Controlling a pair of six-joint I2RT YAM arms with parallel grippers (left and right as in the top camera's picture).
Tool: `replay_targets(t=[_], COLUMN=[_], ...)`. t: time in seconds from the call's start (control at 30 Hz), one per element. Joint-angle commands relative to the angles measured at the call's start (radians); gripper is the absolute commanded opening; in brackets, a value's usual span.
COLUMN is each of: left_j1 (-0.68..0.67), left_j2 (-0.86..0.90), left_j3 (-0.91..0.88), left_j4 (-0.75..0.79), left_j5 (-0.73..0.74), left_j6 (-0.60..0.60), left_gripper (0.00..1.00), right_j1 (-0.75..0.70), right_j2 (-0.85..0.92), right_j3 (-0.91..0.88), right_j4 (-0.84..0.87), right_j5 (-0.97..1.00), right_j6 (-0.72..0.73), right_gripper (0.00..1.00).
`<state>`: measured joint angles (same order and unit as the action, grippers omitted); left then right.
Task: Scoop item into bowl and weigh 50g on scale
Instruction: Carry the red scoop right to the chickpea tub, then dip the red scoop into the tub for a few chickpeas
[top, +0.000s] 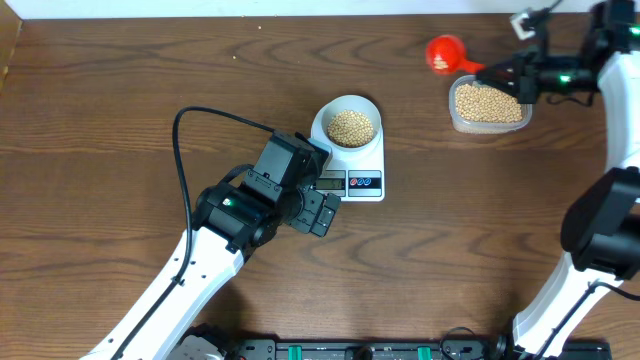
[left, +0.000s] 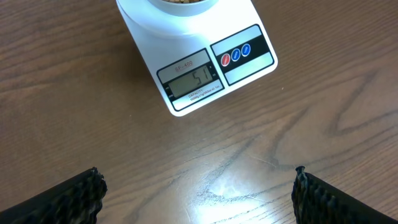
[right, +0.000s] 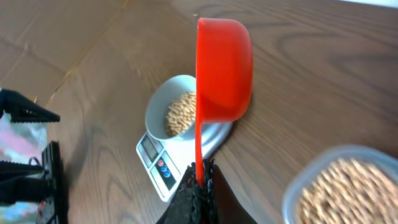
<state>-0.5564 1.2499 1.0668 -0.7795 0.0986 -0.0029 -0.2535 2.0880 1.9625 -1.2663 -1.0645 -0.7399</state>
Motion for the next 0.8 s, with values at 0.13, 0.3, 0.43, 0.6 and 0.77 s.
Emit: replay_targets(t=[0.13,0.3,0.43,0.6,0.77], left_j1=[0.003,0.003,0.003,0.003,0.003], left_j2=[-0.002,-0.003,-0.003,-0.002,-0.002], left_j3=[0.006,0.006,0.006,0.006,0.006], left_j4=[-0.002,-0.002,-0.002,-0.002,-0.002], left_j5=[-0.006,-0.006,-0.006,-0.006,-0.006], left_j6=[-0.001,-0.001,-0.001,-0.001,-0.001], left_gripper=[0.98,0.98,0.98,0.98,0.98], right_j1=[-0.075,-0.055,-0.023,0.042,0.128], right_j2=[0.010,0.010,0.010,0.010,0.003], right_j3=[0.022,0.022,0.022,0.022,0.022], right_j4=[-0.037,-0.031,-0.013,-0.008,-0.001], right_j5=[0.227,0.367,0.507,0.723,0.904], right_j6=[0.077,0.082,0.127,0.142,0.142], right_gripper=[0.01,0.01,0.01,0.01,0.01])
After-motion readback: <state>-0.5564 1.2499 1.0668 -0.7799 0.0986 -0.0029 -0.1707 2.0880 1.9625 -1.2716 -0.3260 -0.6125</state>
